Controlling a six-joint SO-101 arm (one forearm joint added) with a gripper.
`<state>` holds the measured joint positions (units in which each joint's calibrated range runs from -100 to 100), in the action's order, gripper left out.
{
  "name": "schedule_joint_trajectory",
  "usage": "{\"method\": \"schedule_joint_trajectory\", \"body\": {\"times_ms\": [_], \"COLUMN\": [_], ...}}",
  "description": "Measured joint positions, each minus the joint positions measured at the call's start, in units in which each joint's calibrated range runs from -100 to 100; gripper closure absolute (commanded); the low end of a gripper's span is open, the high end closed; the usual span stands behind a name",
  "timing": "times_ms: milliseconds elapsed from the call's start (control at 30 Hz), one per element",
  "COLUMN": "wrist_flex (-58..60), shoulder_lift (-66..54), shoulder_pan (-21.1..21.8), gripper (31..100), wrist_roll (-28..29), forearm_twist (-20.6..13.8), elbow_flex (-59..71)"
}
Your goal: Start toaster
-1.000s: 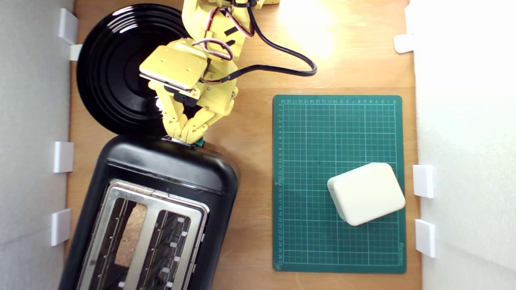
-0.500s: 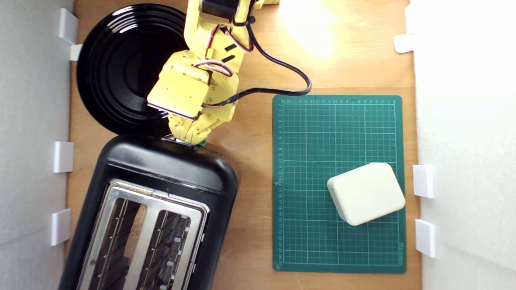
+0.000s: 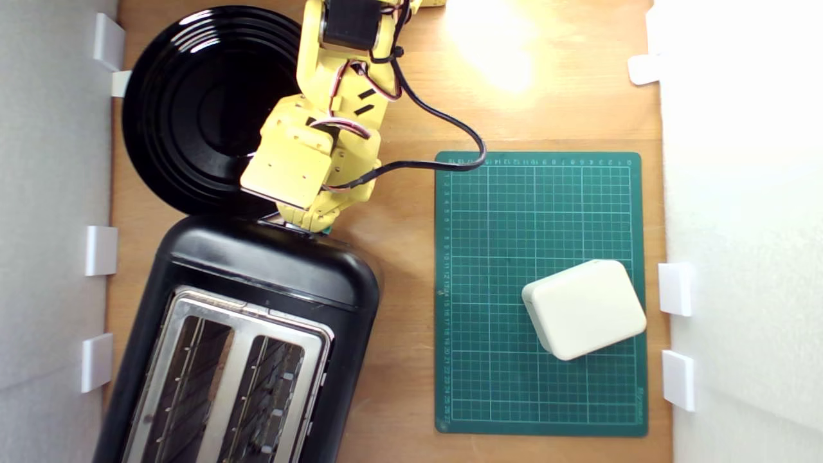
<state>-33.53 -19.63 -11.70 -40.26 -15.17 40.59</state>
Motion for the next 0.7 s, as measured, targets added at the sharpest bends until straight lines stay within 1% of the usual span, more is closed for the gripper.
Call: {"method": "schedule_joint_trajectory", "body": {"times_ms": [267,500,700], "wrist_flex": [8.5,9.7,9.7], "shoulder_lift": [-0.5,-0.7,0.0], "shoulder_pan": [0.0,0.0,-1.0], "gripper": [98.9,98.9,98.9], "wrist_roll": [-0.1,-0.1,-0.1], "forearm_twist": [0.0,0.0,0.0], "elbow_flex": [8.0,9.9,9.9]}}
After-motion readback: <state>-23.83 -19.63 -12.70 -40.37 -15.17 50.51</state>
